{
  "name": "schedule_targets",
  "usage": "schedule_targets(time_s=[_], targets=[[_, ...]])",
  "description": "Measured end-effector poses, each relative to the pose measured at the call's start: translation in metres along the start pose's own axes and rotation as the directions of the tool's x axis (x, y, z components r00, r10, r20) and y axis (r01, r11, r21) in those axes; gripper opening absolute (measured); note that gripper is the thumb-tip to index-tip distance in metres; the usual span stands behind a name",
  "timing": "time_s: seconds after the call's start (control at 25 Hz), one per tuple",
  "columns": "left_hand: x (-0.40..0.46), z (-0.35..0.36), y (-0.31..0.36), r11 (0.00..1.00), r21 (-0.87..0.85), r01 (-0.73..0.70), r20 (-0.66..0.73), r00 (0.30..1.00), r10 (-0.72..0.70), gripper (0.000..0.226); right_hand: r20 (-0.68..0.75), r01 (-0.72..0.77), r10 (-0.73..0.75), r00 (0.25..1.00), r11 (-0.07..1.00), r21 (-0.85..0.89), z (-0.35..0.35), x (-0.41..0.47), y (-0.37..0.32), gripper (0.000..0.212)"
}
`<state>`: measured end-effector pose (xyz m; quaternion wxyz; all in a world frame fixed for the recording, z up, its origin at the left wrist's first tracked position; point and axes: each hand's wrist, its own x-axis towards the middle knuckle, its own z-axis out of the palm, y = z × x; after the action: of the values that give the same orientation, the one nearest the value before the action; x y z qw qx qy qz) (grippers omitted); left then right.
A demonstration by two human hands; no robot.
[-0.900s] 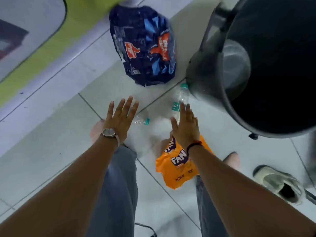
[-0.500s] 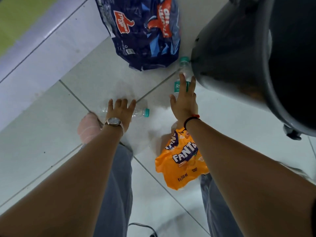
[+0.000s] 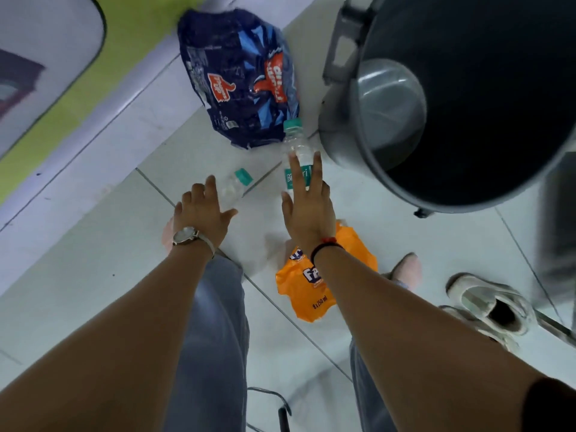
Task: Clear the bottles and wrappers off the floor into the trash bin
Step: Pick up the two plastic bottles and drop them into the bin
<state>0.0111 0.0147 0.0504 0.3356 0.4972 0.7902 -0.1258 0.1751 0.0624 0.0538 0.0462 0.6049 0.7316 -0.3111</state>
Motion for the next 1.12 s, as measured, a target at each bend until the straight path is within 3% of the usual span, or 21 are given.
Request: schedule_targets(time_s=[0.28, 0.4, 0.52, 0.68, 0.84, 1.12], targets=[[-0.019, -0.108, 0.047, 0.971, -0.239, 0.028, -0.307, 0.946, -0.103, 0.072, -0.198, 0.126, -0.097, 0.975, 0.983, 0.137, -0.101, -0.016, -0.071, 0.066], [-0.019, -0.159, 0.090, 0.941, -0.331, -0.066, -0.403, 0.912, -0.078, 0.073, -0.323, 0.136, -0.069, 0.944, 0.973, 0.189, -0.160, -0.006, -0.066, 0.062], [-0.010, -0.192, 0.145, 0.902, -0.356, -0.244, -0.473, 0.880, 0.051, 0.075, -0.406, 0.037, 0.048, 0.913, 0.980, 0.197, -0.203, 0.007, -0.029, 0.060], [-0.001, -0.191, 0.218, 0.834, -0.444, -0.328, -0.366, 0.916, 0.165, 0.074, -0.358, -0.173, 0.205, 0.911, 0.978, 0.117, -0.213, 0.012, 0.032, 0.061], [0.005, -0.156, 0.253, 0.854, -0.368, -0.368, -0.296, 0.917, 0.268, 0.068, -0.289, -0.273, 0.286, 0.914, 0.958, 0.082, -0.192, 0.014, 0.064, 0.061], [0.021, -0.133, 0.257, 0.920, -0.153, -0.361, -0.395, 0.876, 0.278, 0.071, -0.279, -0.324, 0.330, 0.902, 0.944, 0.066, -0.181, 0.021, 0.089, 0.062]])
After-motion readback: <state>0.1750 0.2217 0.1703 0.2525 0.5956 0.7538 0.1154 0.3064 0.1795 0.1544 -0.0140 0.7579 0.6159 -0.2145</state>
